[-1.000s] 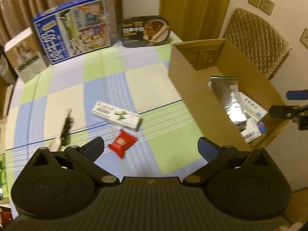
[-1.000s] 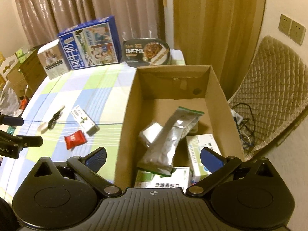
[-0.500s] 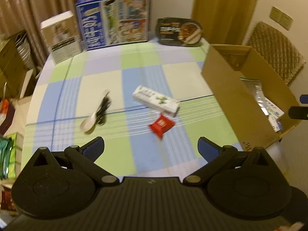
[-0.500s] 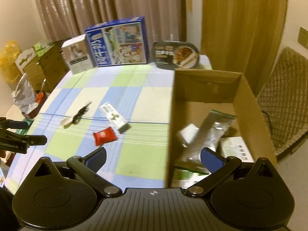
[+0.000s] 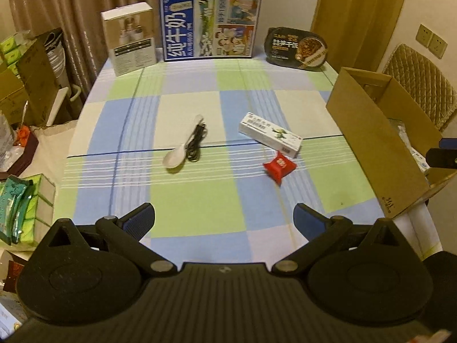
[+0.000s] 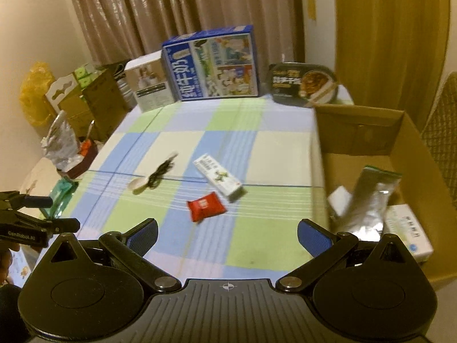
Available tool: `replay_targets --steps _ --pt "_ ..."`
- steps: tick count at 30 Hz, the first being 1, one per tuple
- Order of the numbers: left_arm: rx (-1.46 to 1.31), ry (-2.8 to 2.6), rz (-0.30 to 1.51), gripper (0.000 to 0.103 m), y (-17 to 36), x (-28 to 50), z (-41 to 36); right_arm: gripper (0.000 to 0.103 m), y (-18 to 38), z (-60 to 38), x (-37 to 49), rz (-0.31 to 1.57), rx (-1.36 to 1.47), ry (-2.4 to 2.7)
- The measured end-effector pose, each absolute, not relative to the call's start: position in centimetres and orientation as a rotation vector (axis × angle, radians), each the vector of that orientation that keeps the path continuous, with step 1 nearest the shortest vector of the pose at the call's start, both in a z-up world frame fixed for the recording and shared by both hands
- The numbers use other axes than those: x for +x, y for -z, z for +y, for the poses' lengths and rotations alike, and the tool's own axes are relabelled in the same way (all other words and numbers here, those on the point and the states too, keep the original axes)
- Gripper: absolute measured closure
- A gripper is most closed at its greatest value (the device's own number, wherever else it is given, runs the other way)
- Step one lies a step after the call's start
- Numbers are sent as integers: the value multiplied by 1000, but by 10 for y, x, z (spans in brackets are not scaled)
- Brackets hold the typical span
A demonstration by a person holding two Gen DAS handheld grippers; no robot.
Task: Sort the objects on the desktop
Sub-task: 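Withdraw both tools back over the table toward the red candy packet and ointment box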
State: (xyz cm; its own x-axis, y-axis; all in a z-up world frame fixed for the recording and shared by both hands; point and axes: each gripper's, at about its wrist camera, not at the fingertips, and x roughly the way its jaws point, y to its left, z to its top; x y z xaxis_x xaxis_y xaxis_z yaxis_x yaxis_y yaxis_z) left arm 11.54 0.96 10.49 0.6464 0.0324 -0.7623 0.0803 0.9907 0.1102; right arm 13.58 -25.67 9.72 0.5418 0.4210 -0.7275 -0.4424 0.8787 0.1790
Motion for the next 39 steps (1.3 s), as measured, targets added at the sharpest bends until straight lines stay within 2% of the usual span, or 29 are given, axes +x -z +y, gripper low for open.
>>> replay_targets --steps 15,39 --pt "210 -3 880 2 -92 107 50 2 -57 -213 132 900 -24 -560" --pt "269 51 871 2 -40 175 71 2 9 -180 175 879 -104 -596"
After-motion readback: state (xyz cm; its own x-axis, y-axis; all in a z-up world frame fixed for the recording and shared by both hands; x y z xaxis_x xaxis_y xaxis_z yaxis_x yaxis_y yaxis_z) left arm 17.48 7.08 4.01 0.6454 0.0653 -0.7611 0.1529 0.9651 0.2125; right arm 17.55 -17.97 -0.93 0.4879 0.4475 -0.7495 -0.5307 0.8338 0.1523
